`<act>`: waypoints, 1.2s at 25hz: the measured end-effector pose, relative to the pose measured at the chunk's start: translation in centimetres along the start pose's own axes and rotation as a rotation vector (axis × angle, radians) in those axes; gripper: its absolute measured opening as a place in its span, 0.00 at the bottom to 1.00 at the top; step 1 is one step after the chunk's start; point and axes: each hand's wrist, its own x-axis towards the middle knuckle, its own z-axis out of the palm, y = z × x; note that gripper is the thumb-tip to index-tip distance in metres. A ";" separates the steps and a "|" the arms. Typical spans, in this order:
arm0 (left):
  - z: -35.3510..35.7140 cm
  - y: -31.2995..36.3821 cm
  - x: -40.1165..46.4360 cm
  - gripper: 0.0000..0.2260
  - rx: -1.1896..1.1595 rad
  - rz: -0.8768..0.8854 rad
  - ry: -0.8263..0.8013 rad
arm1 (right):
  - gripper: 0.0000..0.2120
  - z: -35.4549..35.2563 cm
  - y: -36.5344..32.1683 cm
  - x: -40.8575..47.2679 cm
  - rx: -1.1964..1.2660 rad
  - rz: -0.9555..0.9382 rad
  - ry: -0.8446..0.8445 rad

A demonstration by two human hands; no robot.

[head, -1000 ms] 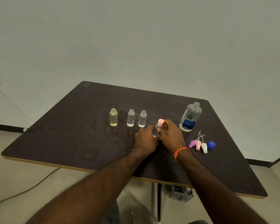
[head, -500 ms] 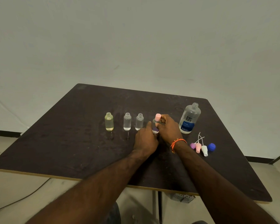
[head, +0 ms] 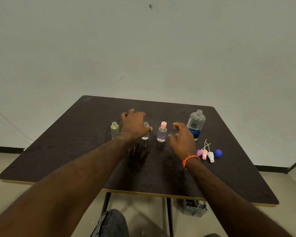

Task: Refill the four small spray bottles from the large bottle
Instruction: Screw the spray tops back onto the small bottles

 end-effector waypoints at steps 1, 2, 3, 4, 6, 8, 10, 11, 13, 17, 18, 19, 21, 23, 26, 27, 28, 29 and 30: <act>0.0 -0.5 0.9 0.28 0.076 0.025 -0.089 | 0.24 0.0 0.2 -0.1 -0.009 -0.001 -0.006; 0.1 -0.9 1.6 0.25 0.130 0.049 -0.157 | 0.24 0.0 0.5 -0.2 -0.016 0.000 -0.014; 0.2 -1.1 2.1 0.22 0.153 0.065 -0.203 | 0.24 0.0 0.7 -0.2 -0.022 0.004 -0.022; 0.4 -1.1 2.5 0.20 0.151 0.075 -0.232 | 0.24 0.1 1.0 -0.3 -0.032 0.004 -0.027; 0.7 -1.2 2.7 0.18 0.127 0.092 -0.237 | 0.23 0.1 1.4 -0.5 -0.055 -0.014 -0.024; 0.9 -1.4 2.6 0.17 0.110 0.103 -0.218 | 0.22 0.1 1.7 -0.8 -0.080 -0.031 -0.029; 0.9 -1.4 2.1 0.17 0.107 0.111 -0.223 | 0.21 0.0 1.8 -1.5 -0.101 -0.027 -0.048; 0.8 -1.4 1.8 0.17 0.115 0.120 -0.228 | 0.20 -0.1 1.8 -2.0 -0.117 -0.033 -0.052; 0.6 -1.3 1.0 0.17 0.140 0.137 -0.235 | 0.19 -0.4 1.8 -3.3 -0.169 -0.066 -0.053; 0.0 -1.4 -0.3 0.19 0.125 0.128 -0.233 | 0.20 -1.2 1.8 -5.3 -0.212 -0.087 -0.100; -0.1 -1.4 -0.4 0.19 0.114 0.122 -0.233 | 0.20 -1.6 1.9 -5.5 -0.212 -0.094 -0.090; 0.0 -1.4 -0.5 0.19 0.107 0.126 -0.236 | 0.19 -2.1 1.9 -5.6 -0.208 -0.101 -0.078; 0.1 -1.3 -0.6 0.18 0.102 0.146 -0.242 | 0.20 -3.1 2.0 -5.9 -0.194 -0.099 -0.062; 0.0 -1.0 -0.2 0.17 0.097 0.152 -0.255 | 0.20 -4.0 2.2 -6.0 -0.184 -0.084 -0.041; -0.1 -0.9 0.6 0.17 0.097 0.161 -0.279 | 0.20 -4.8 2.6 -5.8 -0.179 -0.071 -0.039; -0.1 -0.9 0.8 0.16 0.106 0.170 -0.286 | 0.20 -4.8 2.8 -5.8 -0.182 -0.070 -0.045; 0.0 -1.1 1.0 0.15 0.110 0.179 -0.282 | 0.20 -4.8 3.1 -5.8 -0.183 -0.071 -0.051; 0.0 -1.2 1.1 0.13 0.111 0.187 -0.276 | 0.19 -4.7 3.3 -5.8 -0.182 -0.073 -0.056; -0.1 -1.2 1.2 0.13 0.107 0.192 -0.275 | 0.19 -4.7 3.4 -5.8 -0.181 -0.075 -0.061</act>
